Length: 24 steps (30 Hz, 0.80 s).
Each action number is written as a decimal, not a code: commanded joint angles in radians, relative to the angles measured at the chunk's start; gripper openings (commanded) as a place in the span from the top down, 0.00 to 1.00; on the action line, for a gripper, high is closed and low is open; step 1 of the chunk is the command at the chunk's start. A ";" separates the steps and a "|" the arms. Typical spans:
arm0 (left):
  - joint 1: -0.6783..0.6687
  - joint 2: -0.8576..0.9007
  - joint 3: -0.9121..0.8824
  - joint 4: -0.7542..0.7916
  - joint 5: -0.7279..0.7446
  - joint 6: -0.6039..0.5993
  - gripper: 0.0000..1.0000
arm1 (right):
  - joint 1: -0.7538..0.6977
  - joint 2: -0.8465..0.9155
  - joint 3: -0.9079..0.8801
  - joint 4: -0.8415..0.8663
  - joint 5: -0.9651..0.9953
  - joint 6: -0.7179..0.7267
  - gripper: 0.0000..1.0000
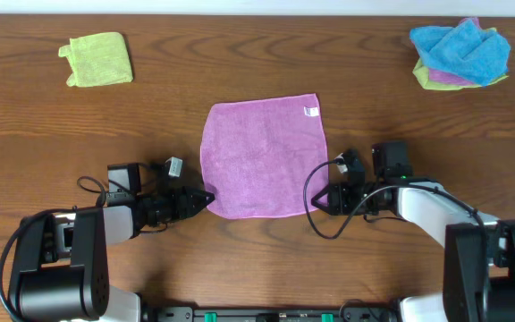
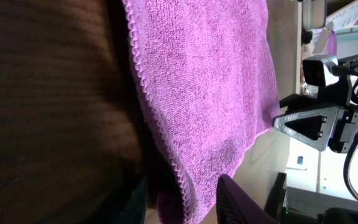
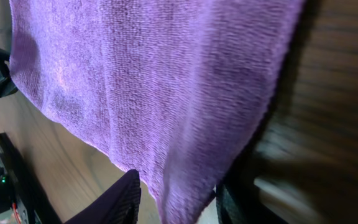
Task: Fold the cloth
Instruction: 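Grasp the pink cloth's near left and right corners with both grippers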
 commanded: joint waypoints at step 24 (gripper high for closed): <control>-0.040 0.011 -0.003 0.001 0.004 -0.012 0.82 | -0.031 0.023 -0.026 -0.041 0.270 0.087 0.53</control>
